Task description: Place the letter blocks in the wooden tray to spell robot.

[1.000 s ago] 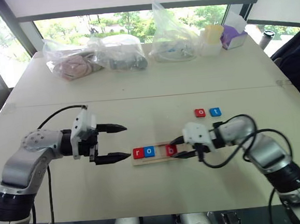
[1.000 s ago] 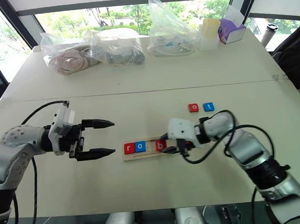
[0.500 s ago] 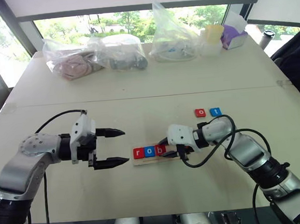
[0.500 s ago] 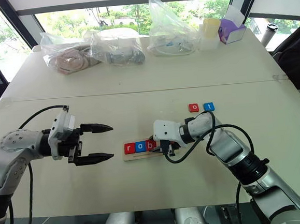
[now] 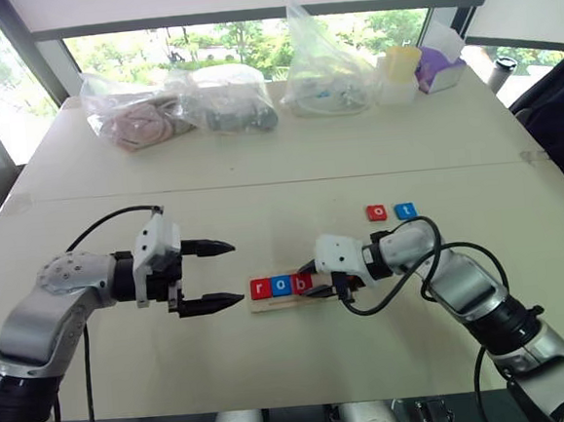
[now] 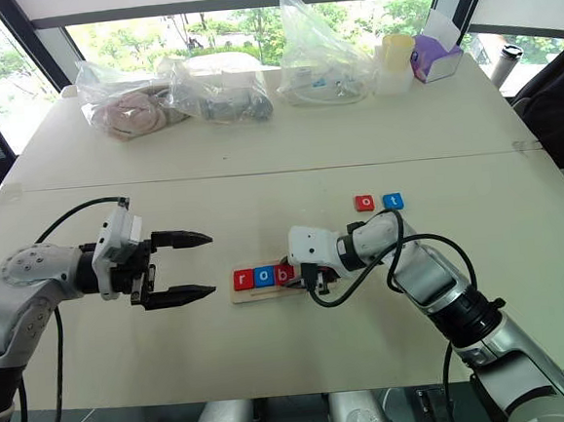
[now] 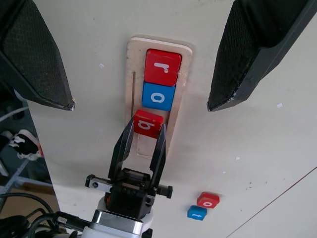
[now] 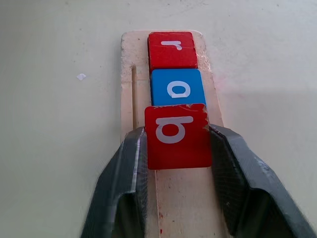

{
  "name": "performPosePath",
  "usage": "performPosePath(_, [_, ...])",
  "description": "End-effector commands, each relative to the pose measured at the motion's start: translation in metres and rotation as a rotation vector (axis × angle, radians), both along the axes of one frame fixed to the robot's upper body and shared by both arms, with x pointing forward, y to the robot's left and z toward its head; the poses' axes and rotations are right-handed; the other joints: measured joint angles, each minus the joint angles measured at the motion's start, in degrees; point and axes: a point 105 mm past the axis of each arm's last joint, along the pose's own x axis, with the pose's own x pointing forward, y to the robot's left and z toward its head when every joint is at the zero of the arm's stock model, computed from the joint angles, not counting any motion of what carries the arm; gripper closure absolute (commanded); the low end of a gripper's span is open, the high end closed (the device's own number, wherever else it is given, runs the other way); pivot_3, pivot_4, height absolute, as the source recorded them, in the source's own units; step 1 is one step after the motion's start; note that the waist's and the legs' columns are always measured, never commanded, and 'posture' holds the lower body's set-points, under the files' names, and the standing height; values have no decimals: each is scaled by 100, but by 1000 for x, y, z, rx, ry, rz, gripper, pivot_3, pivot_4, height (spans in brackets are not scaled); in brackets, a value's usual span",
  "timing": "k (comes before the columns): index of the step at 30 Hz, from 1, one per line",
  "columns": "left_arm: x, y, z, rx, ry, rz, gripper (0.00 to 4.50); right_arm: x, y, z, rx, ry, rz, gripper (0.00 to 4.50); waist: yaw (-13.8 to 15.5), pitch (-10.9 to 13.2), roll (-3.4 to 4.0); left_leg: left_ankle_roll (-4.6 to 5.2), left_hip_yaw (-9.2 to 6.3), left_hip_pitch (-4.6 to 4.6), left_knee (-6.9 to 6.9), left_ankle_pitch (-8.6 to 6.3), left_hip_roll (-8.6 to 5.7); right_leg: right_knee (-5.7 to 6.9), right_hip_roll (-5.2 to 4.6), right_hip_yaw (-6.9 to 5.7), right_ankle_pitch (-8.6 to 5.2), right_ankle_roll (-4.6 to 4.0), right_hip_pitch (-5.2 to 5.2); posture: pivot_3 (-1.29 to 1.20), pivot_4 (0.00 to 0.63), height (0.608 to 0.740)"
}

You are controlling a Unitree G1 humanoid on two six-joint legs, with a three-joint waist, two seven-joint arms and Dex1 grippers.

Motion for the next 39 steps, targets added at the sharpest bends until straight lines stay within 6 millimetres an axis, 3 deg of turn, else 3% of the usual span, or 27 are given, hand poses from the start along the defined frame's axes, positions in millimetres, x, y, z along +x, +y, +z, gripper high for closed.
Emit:
performPosePath(1, [-1,-2,7,1,-47,-10,0,2,6,7,16,-27,21,770,0,0,0,0,0,0,0,0,0,0,0,0,0,0,0,0,150,740])
performPosePath(2, [-1,-2,7,0,-47,-10,0,2,7,7,18,-27,22,246,1,0,0,0,0,0,0,0,0,0,0,0,0,0,0,0,150,740])
performPosePath(3, [-1,-2,7,-1,-47,-10,0,2,7,7,19,-26,22,15,1,0,0,0,0,0,0,0,0,0,0,0,0,0,0,0,150,740])
performPosePath(8, [-1,-2,7,-2,-45,-7,0,6,8,12,34,-51,11,15,-2,0,0,0,0,0,0,0,0,0,0,0,0,0,0,0,150,740])
performPosePath(12, [-1,-3,7,-5,-45,-8,0,20,1,28,82,-99,-63,15,0,0,0,0,0,0,0,0,0,0,0,0,0,0,0,0,150,740])
performPosePath(14, [-1,-3,7,-6,-48,-10,0,40,-11,44,148,-151,-199,15,0,0,0,0,1,0,0,0,-1,0,0,0,0,0,0,0,150,740])
performPosePath(16, [0,-5,8,-11,-53,-10,0,65,-34,57,191,-190,-407,15,3,0,0,0,1,0,0,0,-1,1,-1,1,0,-1,0,0,150,740])
performPosePath(19, [1,-7,7,-14,-54,-11,0,77,-53,61,205,-211,-537,15,19,-1,-1,-1,1,-1,1,0,-2,0,-3,0,0,-1,0,0,150,740])
performPosePath(22, [1,-10,6,-24,-52,-20,0,85,-83,59,230,-201,-773,15,20,-1,-1,0,-1,-4,-4,0,-2,0,-5,1,1,-1,-2,0,150,740])
performPosePath(28, [5,-14,3,-26,-58,-28,0,82,-106,35,281,-122,-1128,15,-20,-1,-1,0,-1,-5,-5,0,0,7,-2,6,1,-1,-8,0,150,740])
performPosePath(39, [5,-15,3,-27,-66,-23,0,82,-114,30,305,-107,-1263,15,-17,-1,3,0,6,-2,-4,0,-2,13,4,5,1,-1,-10,0,150,740])
